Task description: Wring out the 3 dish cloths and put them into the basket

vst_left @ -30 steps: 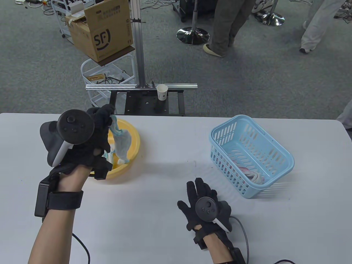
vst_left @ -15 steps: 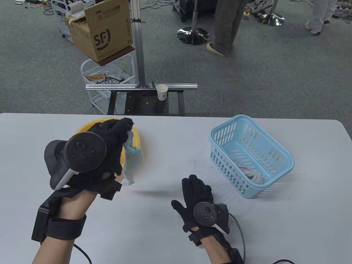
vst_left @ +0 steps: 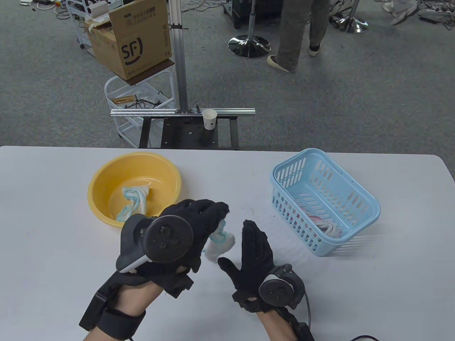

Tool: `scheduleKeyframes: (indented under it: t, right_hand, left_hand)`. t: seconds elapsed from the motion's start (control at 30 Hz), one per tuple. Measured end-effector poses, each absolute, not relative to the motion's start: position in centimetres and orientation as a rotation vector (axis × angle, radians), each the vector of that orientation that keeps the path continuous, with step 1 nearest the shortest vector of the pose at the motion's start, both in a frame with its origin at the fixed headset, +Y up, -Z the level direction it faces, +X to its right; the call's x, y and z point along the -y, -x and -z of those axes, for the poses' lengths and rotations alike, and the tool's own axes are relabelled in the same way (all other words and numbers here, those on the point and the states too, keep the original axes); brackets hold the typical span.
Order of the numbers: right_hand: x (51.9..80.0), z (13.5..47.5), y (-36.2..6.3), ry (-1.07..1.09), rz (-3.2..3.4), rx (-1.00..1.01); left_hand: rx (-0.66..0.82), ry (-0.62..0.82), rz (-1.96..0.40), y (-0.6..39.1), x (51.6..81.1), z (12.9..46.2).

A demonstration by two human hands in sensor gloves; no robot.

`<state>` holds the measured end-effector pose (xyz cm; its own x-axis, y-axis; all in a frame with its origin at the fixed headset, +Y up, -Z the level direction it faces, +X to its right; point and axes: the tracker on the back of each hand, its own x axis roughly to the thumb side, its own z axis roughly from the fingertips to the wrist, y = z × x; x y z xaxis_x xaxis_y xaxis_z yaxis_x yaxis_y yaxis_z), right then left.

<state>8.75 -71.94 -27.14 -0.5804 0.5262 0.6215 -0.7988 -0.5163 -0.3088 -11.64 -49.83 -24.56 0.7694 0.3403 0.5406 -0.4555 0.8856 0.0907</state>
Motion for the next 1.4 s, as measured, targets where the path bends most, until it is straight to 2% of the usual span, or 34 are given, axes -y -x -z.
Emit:
scheduleKeyframes:
  t: [0.3, 0.5, 0.67, 0.9, 1.1, 1.27, 1.4]
  right_hand:
    - [72.4, 27.7, -10.5, -0.376, -2.004, 0.751]
    - [73.2, 28.4, -12.9, -0.156, -1.807, 0.748]
    - [74.1, 28.8, -14.5, -0.027, -1.663, 0.699]
    - [74.7, 29.1, -15.2, 0.044, -1.542, 0.682]
    - [74.9, 29.2, -14.4, 0.03, -1.527, 0.604]
    - [75.3, 29.6, -13.4, -0.006, -1.546, 0.518]
    - [75.4, 29.8, -13.2, -0.03, -1.553, 0.481]
  left_hand:
    - [0.649, -0.172, -0.533, 10.4, 52.7, 22.8]
    - [0.634, -0.175, -0.625, 11.7, 55.2, 22.6]
    - [0.567, -0.151, -0.762, 13.4, 58.2, 24.1]
    - [0.349, -0.008, -0.929, 16.1, 66.5, 29.0]
    - [0.237, 0.208, -1.046, 16.9, 74.3, 31.2]
    - [0.2, 0.349, -1.096, 16.8, 78.2, 31.2]
    - [0.164, 0.439, -1.137, 16.7, 79.8, 31.2]
